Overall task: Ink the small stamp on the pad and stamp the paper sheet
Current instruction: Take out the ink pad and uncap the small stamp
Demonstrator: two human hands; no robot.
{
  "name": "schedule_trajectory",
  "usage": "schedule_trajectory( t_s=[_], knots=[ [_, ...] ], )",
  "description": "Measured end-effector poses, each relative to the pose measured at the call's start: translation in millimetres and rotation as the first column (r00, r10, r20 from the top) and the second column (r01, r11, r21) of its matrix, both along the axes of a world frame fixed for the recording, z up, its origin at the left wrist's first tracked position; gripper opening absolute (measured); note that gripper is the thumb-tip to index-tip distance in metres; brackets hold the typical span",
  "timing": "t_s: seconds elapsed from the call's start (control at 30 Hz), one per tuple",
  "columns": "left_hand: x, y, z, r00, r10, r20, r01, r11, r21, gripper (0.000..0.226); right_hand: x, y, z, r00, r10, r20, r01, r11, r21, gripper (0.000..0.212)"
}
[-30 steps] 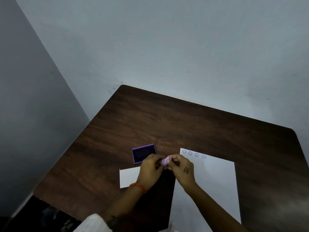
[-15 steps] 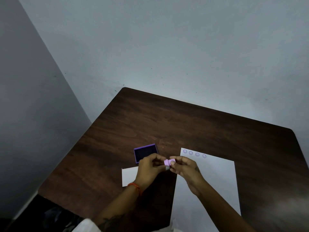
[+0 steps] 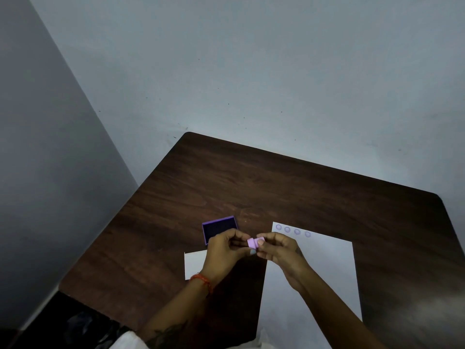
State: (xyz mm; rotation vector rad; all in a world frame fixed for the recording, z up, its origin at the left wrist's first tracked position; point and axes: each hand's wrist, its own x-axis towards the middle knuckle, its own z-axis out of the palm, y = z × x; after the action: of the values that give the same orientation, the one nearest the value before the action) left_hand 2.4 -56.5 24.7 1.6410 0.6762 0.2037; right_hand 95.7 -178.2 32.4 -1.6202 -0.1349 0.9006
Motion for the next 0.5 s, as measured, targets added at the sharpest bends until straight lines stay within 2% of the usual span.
schedule_trajectory(
  t_s=[0.1, 0.23, 0.33, 0.43, 0.5],
  knots=[
    [1, 0, -1, 1.0, 0.011, -0.004, -0.011, 1.0, 0.0, 0.023, 1, 1, 2, 0.999, 0.016, -0.034, -0.015, 1.0, 0.027, 0.021],
    [3, 0, -2, 1.0, 0.007, -0.001, -0.007, 1.0, -0.01, 0.022, 2, 1, 1, 0.999, 0.045, -0.007, -0.045, 0.999, -0.016, 0.016],
    [3, 1, -2, 1.0, 0.004, 0.01, -0.004, 1.0, -0.028, 0.023, 4, -3, 2, 0.998, 0.045, -0.033, -0.044, 0.999, 0.026, 0.005],
    [4, 4, -3, 1.0, 0.028, 0.005, -0.027, 0.996, -0.082, 0.022, 11, -7, 1, 0.988, 0.018, -0.155, -0.006, 0.997, 0.08, 0.012],
    [4, 5, -6, 0.999, 0.026, -0.024, -0.029, 0.993, -0.112, 0.025, 14, -9, 2, 0.954, -0.027, -0.3, 0.073, 0.987, 0.142, 0.017]
  ],
)
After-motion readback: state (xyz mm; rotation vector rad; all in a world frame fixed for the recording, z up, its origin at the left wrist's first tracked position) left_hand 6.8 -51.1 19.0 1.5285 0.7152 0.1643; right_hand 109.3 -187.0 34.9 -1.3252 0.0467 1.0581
